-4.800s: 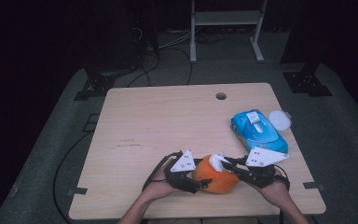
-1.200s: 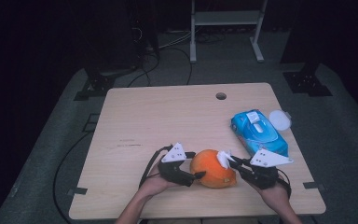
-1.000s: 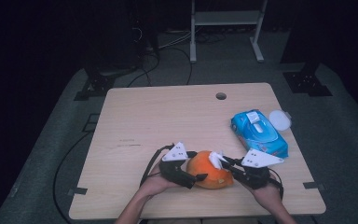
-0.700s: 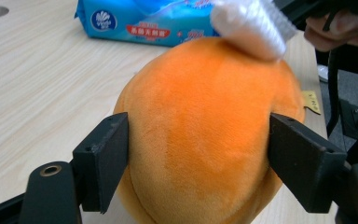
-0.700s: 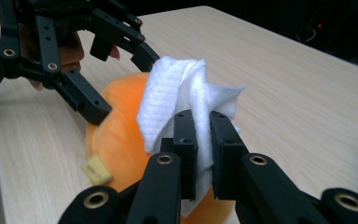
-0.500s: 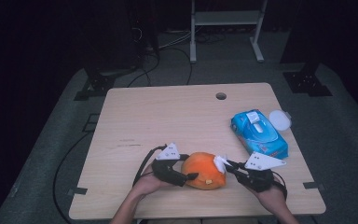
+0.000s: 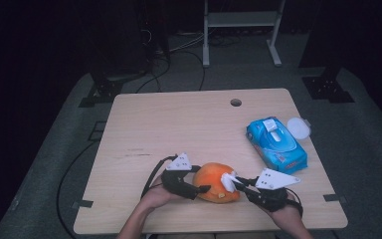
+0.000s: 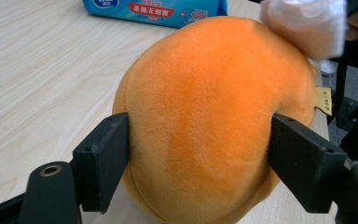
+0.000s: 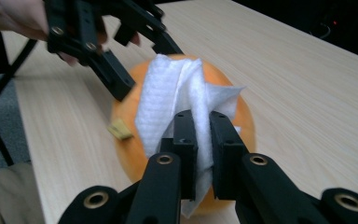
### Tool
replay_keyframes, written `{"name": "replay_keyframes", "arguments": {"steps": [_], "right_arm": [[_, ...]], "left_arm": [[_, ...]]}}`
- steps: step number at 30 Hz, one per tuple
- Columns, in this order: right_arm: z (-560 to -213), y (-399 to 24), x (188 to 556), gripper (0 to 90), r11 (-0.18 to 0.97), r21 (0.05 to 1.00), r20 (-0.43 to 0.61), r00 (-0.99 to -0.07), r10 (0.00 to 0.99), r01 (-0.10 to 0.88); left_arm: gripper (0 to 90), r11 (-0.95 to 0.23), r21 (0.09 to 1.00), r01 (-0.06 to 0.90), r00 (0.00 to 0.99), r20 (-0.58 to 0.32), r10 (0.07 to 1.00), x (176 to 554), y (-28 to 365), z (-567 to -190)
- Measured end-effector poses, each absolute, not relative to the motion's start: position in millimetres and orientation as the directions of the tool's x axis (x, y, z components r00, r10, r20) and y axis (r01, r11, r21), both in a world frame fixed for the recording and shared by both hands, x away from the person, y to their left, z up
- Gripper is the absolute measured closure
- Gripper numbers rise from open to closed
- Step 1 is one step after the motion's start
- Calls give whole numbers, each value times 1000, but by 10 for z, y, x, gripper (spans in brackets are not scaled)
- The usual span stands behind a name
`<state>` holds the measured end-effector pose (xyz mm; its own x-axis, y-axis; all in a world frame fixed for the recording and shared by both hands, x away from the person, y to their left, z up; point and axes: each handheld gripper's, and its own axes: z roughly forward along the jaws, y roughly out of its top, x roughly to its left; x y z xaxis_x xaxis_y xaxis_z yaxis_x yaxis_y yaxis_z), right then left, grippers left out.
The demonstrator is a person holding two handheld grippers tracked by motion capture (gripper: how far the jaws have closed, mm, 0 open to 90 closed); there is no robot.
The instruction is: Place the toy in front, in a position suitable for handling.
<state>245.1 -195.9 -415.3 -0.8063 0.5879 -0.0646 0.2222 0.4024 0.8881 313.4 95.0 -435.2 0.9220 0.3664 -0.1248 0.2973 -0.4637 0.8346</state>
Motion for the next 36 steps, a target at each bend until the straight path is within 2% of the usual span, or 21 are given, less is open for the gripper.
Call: {"name": "replay_keyframes", "arguments": {"steps": [3, 7, 11, 13, 17, 18, 20, 25, 28, 36], "right_arm": [[-4202, -2045, 2475, 817, 406, 880, -55, -794, 606, 248], [-4250, -2087, 2488, 817, 408, 875, -41, -799, 600, 262], [-4252, -2054, 2490, 816, 417, 874, -37, -821, 570, 249], [-4254, -2049, 2497, 816, 418, 873, -34, -823, 567, 252], [-4233, -2038, 2538, 817, 408, 873, -15, -819, 573, 269], [-4212, -2035, 2551, 817, 404, 876, -20, -815, 579, 265], [-4159, -2047, 2590, 817, 384, 886, -26, -800, 600, 259], [-4045, -2057, 2743, 817, 307, 920, -9, -770, 638, 243], [-4123, -1983, 2857, 818, 312, 913, 1, -766, 643, 263], [-4391, -2047, 2864, 817, 342, 885, 19, -757, 653, 316]], "left_arm": [[233, -467, 833, 297, 927, -135, 349, 3139, 966, -4348], [175, -451, 842, 296, 937, -164, 308, 3130, 952, -4255], [85, -452, 822, 345, 923, -210, 323, 3199, 885, -4295], [71, -453, 809, 375, 916, -248, 315, 3224, 861, -4349], [360, -425, 844, 326, 931, -208, 301, 3159, 890, -4282], [398, -399, 859, 320, 931, -206, 303, 3152, 900, -4263], [416, -316, 901, 297, 926, -190, 326, 3151, 925, -4200], [408, -293, 928, 229, 910, -97, 404, 3172, 894, -4226], [381, -376, 905, 201, 906, -27, 422, 3173, 840, -4328], [224, -422, 878, 227, 921, -53, 386, 3147, 970, -4400]]}}
